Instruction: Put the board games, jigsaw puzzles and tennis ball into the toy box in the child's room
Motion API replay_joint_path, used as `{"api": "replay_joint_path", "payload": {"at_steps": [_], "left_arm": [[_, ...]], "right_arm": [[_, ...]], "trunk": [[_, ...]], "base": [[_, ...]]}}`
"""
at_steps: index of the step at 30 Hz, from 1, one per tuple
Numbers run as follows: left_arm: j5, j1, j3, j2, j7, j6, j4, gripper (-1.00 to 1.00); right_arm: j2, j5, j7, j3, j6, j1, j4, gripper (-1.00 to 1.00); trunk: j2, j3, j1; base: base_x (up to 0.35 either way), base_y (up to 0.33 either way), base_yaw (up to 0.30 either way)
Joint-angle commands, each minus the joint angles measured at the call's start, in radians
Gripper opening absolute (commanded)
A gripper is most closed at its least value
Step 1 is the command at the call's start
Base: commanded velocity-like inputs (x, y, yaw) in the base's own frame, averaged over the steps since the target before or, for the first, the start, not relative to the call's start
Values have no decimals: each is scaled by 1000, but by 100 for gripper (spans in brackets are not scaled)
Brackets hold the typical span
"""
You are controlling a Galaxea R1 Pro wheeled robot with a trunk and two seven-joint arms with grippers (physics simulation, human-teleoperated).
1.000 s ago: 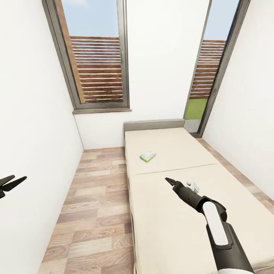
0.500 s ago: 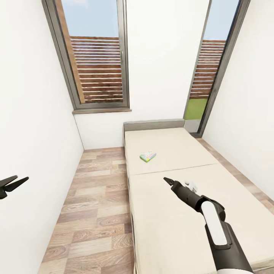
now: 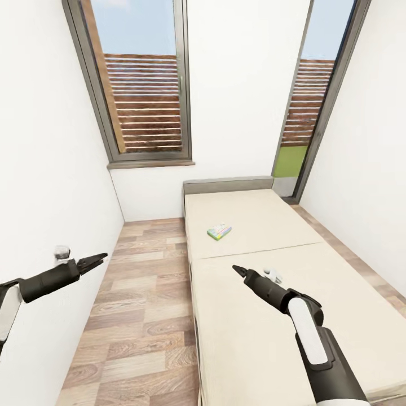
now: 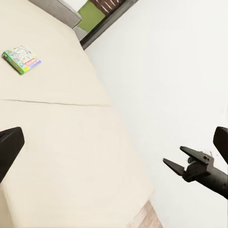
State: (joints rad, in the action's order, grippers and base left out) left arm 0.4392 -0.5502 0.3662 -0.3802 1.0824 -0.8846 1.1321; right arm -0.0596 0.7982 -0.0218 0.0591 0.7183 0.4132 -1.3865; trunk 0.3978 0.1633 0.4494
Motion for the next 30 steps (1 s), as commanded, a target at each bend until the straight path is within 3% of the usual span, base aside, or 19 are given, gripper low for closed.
{"api": "replay_joint_path", "payload": {"at_steps": [1,7,14,30], "left_arm": [[3,-7,-5,19,-43,-4,4,100],[7,-15,-11,49,-107,-1,14,100],[7,-16,-12,54,-117,-1,19,100],[8,-16,-13,57,-116,1,26,100]], "right_arm": [[0,5,-1,-3,4,1,-1,100],[2,7,6,-13,-7,1,-3,100],[4,14,7,-11,-9,1,1,100],[12,18,8,-5,-10,1,9,100]], "trunk": [[2,2,1],[2,2,1],[2,2,1],[2,2,1]], "base": [[0,0,0],[0,0,0],[0,0,-15],[10,102,-227]]}}
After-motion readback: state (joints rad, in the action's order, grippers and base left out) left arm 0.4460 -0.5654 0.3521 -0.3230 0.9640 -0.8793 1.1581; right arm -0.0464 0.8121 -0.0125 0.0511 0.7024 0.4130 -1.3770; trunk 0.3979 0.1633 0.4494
